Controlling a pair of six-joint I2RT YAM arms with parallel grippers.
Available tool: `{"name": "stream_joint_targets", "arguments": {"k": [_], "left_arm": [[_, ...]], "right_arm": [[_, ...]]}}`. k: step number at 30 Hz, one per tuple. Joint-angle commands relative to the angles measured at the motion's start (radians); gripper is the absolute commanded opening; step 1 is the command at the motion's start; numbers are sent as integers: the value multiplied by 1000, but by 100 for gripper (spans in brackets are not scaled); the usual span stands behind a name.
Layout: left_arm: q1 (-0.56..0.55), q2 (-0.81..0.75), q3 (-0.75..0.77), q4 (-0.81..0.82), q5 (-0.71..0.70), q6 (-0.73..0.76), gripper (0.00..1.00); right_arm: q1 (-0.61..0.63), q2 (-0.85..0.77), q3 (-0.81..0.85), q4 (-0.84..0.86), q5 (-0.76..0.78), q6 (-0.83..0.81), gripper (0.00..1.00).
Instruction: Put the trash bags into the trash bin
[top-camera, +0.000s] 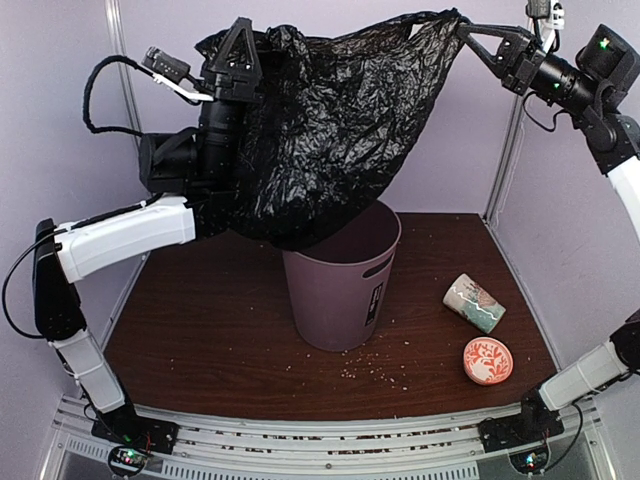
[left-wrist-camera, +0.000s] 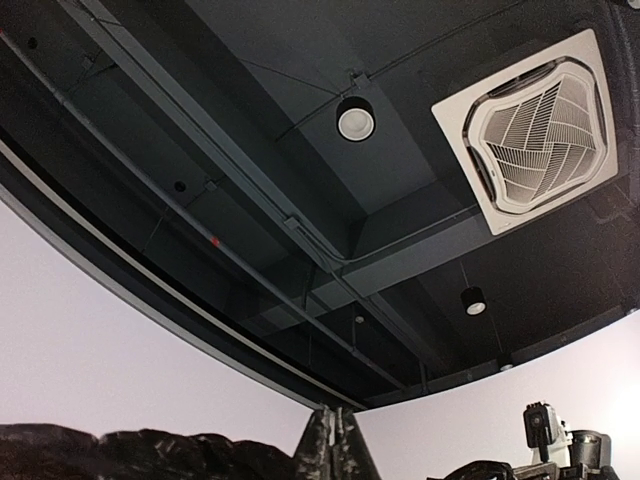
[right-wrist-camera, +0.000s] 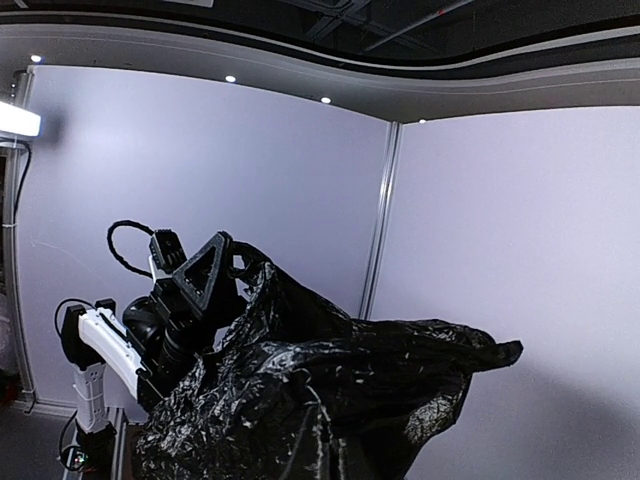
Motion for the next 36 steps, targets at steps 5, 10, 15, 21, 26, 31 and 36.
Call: {"name": "stream_joint_targets", "arguments": {"k": [5, 10, 15, 21, 26, 31, 36], "left_arm": [[2, 2, 67, -8, 111, 27, 0], [3, -3, 39, -14, 107, 53, 0], [24, 50, 117, -45, 83, 105, 0], [52, 176, 272, -82, 148, 219, 0], [112, 290, 418, -97, 123, 136, 0], [143, 362, 564, -142, 96, 98, 0], [164, 434, 725, -224, 98, 72, 0]], "right_arm": [[-3, -25, 48, -76, 94, -74, 0], [-4, -38, 60, -96, 145, -109, 0], [-3, -2, 80, -82, 217, -92, 0], [-4, 59, 84, -70, 327, -139, 0], [-5, 124, 99, -60, 378, -180, 0], [-4, 178, 171, -47, 424, -172, 0], [-5, 236, 278, -42, 477, -178, 0]]}}
